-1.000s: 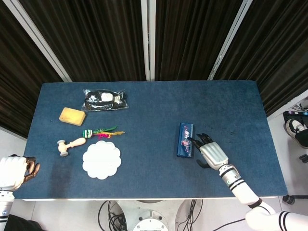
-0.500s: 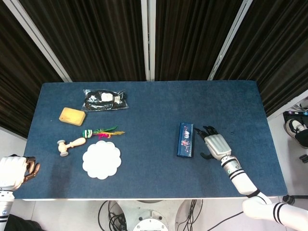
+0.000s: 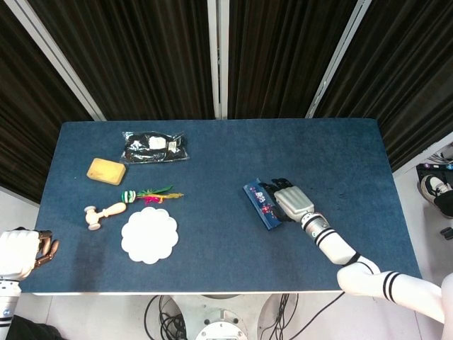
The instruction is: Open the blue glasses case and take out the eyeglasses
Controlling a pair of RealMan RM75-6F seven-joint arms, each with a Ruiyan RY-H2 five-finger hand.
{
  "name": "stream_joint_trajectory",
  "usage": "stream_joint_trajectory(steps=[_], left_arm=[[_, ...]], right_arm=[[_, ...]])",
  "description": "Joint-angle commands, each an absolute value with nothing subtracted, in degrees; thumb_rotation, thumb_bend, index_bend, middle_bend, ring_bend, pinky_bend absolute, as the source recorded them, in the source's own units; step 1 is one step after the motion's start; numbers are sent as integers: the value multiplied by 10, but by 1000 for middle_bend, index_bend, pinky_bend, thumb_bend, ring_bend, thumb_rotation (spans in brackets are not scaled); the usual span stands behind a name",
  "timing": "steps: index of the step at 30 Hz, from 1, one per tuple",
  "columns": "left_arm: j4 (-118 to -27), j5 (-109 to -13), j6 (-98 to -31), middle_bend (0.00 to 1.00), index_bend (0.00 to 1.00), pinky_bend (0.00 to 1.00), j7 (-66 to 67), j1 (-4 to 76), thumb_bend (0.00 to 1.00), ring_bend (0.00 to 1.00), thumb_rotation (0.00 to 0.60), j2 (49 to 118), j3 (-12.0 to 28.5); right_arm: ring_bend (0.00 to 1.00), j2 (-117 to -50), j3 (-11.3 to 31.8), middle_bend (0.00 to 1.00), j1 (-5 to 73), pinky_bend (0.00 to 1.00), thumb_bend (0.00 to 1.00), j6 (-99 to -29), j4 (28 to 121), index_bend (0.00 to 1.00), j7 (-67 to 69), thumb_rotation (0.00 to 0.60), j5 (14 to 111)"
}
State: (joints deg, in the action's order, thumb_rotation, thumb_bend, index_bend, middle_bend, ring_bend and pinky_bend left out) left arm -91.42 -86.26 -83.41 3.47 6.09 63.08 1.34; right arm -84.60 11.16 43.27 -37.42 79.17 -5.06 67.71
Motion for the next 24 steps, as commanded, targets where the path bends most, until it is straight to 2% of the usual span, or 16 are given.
stream_joint_trajectory(steps=[1, 8, 16, 18, 22, 24], left_arm=[[-914, -863, -834, 988, 842, 657, 34, 61, 387, 841, 600, 631, 13], [-915, -862, -833, 987, 841, 657, 34, 61, 387, 841, 600, 630, 13], [-915, -862, -832, 987, 842, 657, 33, 61, 387, 840, 600, 629, 13], [-915, -862, -832, 987, 842, 658, 33, 61, 387, 840, 600, 629, 13], [-915, -862, -832, 987, 841, 657, 34, 61, 387, 840, 600, 629, 13], [-916, -862, -832, 987, 841, 657, 35, 61, 387, 840, 600, 629, 13]], right_arm=[[0, -842, 121, 134, 459, 0, 656, -349, 800, 0, -44, 600, 672], [0, -845, 114, 141, 488, 0, 656, -335, 829, 0, -55, 600, 680], [0, -831, 84, 166, 490, 0, 623, -351, 872, 0, -84, 600, 692], [0, -826, 81, 170, 487, 0, 557, -362, 877, 0, -89, 600, 692], [0, -829, 81, 183, 478, 0, 259, -402, 867, 0, -109, 600, 680], [0, -833, 81, 200, 478, 0, 196, -408, 863, 0, -119, 600, 671]])
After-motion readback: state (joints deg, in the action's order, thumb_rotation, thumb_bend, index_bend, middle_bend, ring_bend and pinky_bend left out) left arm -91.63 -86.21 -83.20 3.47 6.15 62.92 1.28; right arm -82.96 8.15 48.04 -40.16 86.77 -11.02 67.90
